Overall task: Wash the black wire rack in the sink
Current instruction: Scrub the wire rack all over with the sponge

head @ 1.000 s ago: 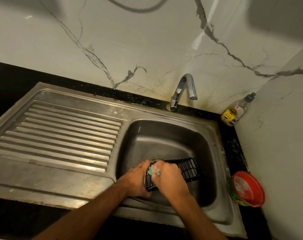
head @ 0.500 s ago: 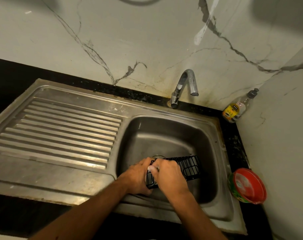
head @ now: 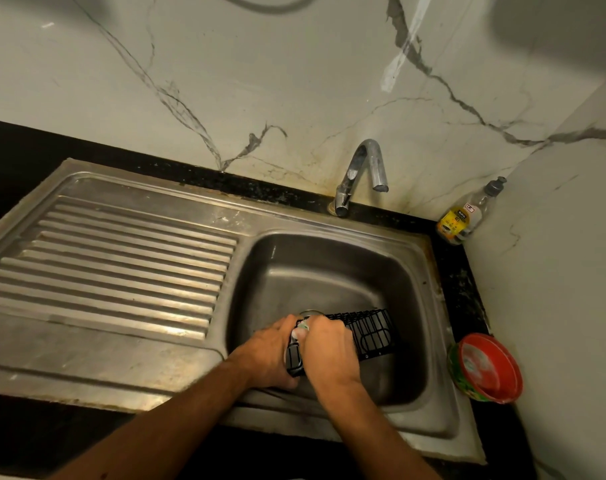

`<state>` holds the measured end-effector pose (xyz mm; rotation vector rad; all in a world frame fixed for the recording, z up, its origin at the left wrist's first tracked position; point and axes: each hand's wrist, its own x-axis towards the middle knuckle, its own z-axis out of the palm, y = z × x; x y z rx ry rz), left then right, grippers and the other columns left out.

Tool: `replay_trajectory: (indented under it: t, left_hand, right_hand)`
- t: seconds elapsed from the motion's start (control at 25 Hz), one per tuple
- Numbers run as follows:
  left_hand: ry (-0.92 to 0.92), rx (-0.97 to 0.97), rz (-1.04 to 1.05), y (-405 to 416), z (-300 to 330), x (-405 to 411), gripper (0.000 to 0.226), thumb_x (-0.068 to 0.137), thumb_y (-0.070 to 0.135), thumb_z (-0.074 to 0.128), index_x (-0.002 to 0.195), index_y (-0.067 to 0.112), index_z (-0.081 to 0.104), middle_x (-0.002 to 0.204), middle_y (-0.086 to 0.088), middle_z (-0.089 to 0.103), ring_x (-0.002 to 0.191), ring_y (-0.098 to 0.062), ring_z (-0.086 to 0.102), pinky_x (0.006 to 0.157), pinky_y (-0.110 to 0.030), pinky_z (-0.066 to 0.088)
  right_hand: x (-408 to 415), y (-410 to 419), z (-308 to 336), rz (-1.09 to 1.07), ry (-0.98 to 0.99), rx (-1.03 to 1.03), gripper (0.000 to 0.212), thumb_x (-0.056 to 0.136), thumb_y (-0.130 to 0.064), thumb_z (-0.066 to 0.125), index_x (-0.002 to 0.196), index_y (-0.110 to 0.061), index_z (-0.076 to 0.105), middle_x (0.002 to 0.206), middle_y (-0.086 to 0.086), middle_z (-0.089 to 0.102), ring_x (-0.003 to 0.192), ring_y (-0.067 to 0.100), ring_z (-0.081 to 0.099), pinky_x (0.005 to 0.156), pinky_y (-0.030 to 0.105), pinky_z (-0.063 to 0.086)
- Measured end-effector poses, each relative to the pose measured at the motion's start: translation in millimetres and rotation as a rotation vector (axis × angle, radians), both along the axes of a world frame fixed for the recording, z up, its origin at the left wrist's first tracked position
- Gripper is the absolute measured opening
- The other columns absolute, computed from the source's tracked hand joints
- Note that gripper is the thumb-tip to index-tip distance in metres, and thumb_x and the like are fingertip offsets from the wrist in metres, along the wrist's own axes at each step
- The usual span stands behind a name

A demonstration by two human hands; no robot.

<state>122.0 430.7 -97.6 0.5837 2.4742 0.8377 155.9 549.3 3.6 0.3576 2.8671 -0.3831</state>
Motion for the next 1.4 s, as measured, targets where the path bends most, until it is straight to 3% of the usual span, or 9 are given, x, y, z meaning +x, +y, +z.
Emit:
replay_trajectory:
  t: [0.24,0.4,0.56,0.68,0.84,0.96,1.04,1.2,1.4]
  left_hand:
    - [0.028,-0.008,-0.021,1,5,3,0.092,0.060,0.049,0.088,0.134,0.034,0.036,0.136,0.008,0.054,0.122,-0.016,0.056,0.098,-0.020,0.039]
    - [0.023,0.015,-0.051,1,8,2,0.097,0.059,0.047,0.088,0.139,0.034,0.036,0.137,0.007,0.053,0.123,-0.016,0.055,0.105,-0.026,0.044]
    - [0.020,0.024,-0.053,2,6,1,0.100,0.060,0.044,0.088,0.144,0.032,0.034,0.140,0.007,0.050,0.127,-0.015,0.052,0.110,-0.029,0.042]
    - [0.008,0.047,-0.066,1,3,0,0.101,0.060,0.043,0.087,0.145,0.033,0.032,0.140,0.008,0.048,0.128,-0.012,0.048,0.110,-0.028,0.041]
    - [0.011,0.069,-0.017,-1,-4,0,0.090,0.058,0.037,0.083,0.134,0.035,0.035,0.126,0.012,0.051,0.119,-0.012,0.054,0.097,-0.018,0.042]
    - [0.015,0.079,-0.018,-2,-6,-2,0.091,0.057,0.040,0.082,0.134,0.035,0.034,0.124,0.013,0.051,0.119,-0.011,0.054,0.100,-0.021,0.043]
    - [0.020,0.094,-0.025,-2,-6,-2,0.098,0.056,0.045,0.084,0.138,0.036,0.031,0.127,0.014,0.052,0.122,-0.009,0.053,0.104,-0.022,0.043]
    - [0.024,0.172,-0.002,-2,-2,-2,0.114,0.052,0.054,0.088,0.145,0.046,0.023,0.132,0.019,0.053,0.123,-0.003,0.051,0.109,-0.025,0.042]
    - [0.097,0.176,0.020,-4,-2,2,0.105,0.050,0.058,0.086,0.142,0.038,0.039,0.127,0.024,0.052,0.121,0.000,0.050,0.105,-0.012,0.035]
  right_hand:
    - [11,11,-14,0.086,0.102,0.017,0.031,0.101,-0.039,0.046,0.103,-0.019,0.069,0.096,0.004,0.074,0.092,0.023,0.069,0.082,0.034,0.052]
    - [14,24,-11,-0.324,0.129,-0.605,0.017,0.088,-0.027,0.071,0.076,-0.017,0.075,0.068,0.003,0.074,0.060,0.016,0.072,0.064,0.036,0.062]
    - [18,43,0,-0.461,0.273,-0.820,0.007,0.084,-0.019,0.078,0.090,-0.020,0.081,0.077,-0.007,0.076,0.066,0.008,0.073,0.067,0.031,0.062]
    - [12,59,-4,-0.362,0.266,-0.586,0.016,0.083,-0.021,0.077,0.098,-0.028,0.079,0.090,-0.015,0.076,0.079,-0.002,0.069,0.084,0.020,0.055]
    - [13,69,-13,-0.165,0.098,-0.408,0.014,0.082,-0.026,0.077,0.096,-0.026,0.079,0.087,-0.013,0.076,0.075,-0.009,0.063,0.071,-0.001,0.041]
    - [15,78,-14,-0.132,0.003,-0.448,0.010,0.079,-0.025,0.081,0.089,-0.027,0.079,0.069,-0.020,0.068,0.065,-0.014,0.062,0.064,0.000,0.042]
    - [9,77,-13,-0.153,-0.006,-0.437,0.007,0.078,-0.027,0.080,0.084,-0.024,0.079,0.061,-0.015,0.068,0.062,-0.005,0.066,0.061,0.008,0.049]
    - [2,64,-18,-0.238,0.090,-0.429,0.009,0.077,-0.024,0.077,0.080,-0.015,0.076,0.069,-0.002,0.073,0.066,0.009,0.069,0.070,0.030,0.058]
    - [9,61,-24,-0.198,0.013,-0.459,0.013,0.082,-0.021,0.075,0.095,-0.022,0.077,0.080,-0.009,0.073,0.072,-0.001,0.066,0.063,0.013,0.051]
